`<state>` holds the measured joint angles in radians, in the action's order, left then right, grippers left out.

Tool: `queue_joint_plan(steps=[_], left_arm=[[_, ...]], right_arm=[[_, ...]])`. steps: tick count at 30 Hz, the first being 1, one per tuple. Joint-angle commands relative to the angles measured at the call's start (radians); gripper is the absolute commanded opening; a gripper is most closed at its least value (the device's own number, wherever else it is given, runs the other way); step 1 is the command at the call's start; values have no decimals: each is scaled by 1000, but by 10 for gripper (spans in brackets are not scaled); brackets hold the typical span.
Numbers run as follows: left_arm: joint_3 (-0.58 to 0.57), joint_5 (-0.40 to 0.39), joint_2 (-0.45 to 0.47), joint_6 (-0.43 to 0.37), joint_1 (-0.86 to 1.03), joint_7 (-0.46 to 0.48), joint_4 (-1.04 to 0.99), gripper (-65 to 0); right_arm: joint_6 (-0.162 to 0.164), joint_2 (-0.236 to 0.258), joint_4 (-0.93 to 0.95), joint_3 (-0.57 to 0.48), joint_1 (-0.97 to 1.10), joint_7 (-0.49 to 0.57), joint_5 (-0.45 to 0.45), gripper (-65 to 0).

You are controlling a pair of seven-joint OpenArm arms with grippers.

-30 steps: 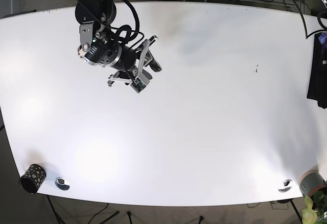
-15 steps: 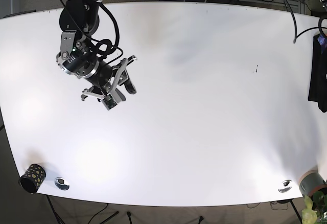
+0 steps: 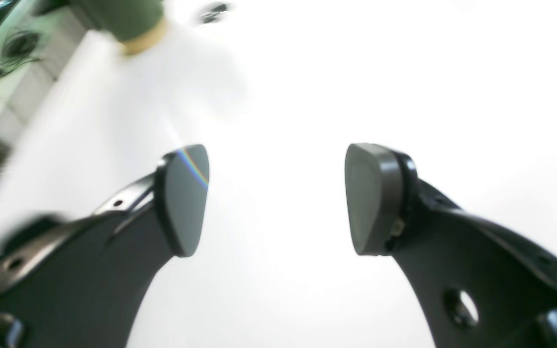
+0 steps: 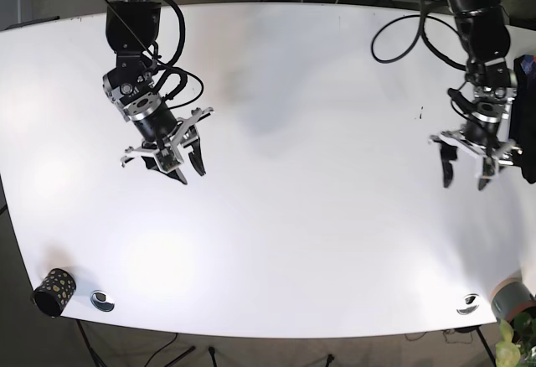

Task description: Fold the T-shirt properly

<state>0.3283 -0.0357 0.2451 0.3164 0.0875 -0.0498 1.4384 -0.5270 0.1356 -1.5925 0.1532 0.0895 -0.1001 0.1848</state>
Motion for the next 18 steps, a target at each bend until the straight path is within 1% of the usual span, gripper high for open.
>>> queue_joint_plan(steps=[1,4,5,7,9,11,14,16,18], left_arm=[[-67,-8,-3,-101,16,97,12,-246],[-142,13,-19,-228,82,167,17,-246],[-151,24,-23,-254,100,179,19,-246],[-162,47,-62,-320,151,196,45,-244],[-157,58,-105,-339,199,196,78,-244],[-157,66,-149,-339,265,196,118,-247],[-160,69,-194,-339,375,196,175,-247],[-162,67,-231,-339,447,196,210,-247],[-162,67,-252,-337,505,196,238,-247]], right_arm=[[38,37,28,4,8,95,-8,-455],[74,54,36,4,57,144,-9,-455],[78,55,36,4,71,152,-9,-455],[78,57,33,4,114,175,-9,-455],[78,60,33,4,152,191,-38,-455],[78,88,31,23,206,208,-112,-455],[77,114,31,33,273,210,-213,-453],[77,120,27,36,323,210,-252,-453],[77,123,11,39,361,210,-258,-453]])
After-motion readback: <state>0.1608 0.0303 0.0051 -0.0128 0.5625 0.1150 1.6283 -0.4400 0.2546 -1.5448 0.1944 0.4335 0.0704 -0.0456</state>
